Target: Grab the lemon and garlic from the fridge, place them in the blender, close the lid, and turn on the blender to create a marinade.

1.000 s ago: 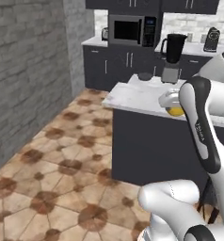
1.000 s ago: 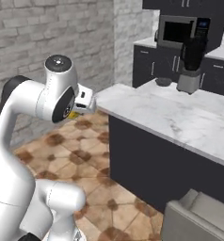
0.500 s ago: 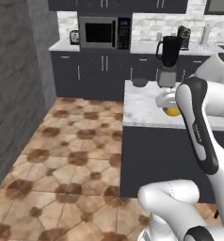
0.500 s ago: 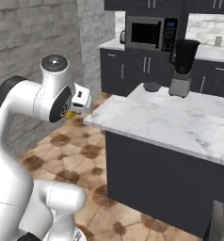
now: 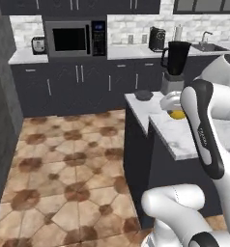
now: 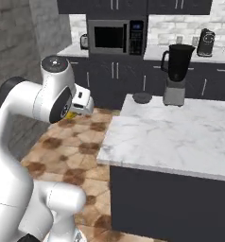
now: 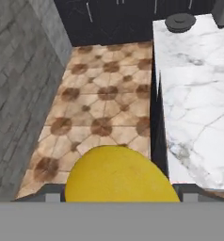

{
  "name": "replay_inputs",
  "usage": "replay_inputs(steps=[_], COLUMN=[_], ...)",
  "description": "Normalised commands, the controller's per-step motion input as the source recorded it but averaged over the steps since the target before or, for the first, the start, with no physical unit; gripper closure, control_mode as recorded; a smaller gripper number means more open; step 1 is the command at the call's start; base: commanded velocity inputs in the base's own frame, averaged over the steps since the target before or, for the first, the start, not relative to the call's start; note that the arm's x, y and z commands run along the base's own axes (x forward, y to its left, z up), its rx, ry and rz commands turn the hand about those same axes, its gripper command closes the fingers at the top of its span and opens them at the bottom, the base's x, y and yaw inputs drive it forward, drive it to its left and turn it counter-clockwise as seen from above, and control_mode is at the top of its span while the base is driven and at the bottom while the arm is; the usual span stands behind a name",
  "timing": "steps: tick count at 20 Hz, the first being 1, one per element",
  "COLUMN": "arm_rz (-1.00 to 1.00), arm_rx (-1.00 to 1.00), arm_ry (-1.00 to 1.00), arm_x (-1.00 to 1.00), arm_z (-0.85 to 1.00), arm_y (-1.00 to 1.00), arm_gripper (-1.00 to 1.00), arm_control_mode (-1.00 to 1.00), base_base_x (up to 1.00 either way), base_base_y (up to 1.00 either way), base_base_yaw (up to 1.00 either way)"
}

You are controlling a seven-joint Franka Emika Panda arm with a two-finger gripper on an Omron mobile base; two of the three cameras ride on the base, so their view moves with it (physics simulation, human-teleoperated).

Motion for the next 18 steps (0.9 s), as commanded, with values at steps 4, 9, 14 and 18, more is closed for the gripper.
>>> replay_inputs(steps=[4, 9, 14, 18], arm_rz=[0.00, 0.00, 0.00, 0.00], arm_rx=[0.00, 0.00, 0.00, 0.00], arm_ry=[0.00, 0.00, 0.00, 0.00], arm_x=[0.00, 0.00, 0.00, 0.00], arm_z=[0.00, 0.00, 0.00, 0.00], arm_y=[0.00, 0.00, 0.00, 0.00], arm_gripper=[1.00, 1.00, 1.00, 1.00], arm_control_mode=[1.00, 1.00, 1.00, 1.00], base_base_x=[1.00, 1.00, 1.00, 1.00], base_base_y=[1.00, 1.00, 1.00, 0.98], base_base_yaw=[-0.49, -0.51, -0.59, -0.61])
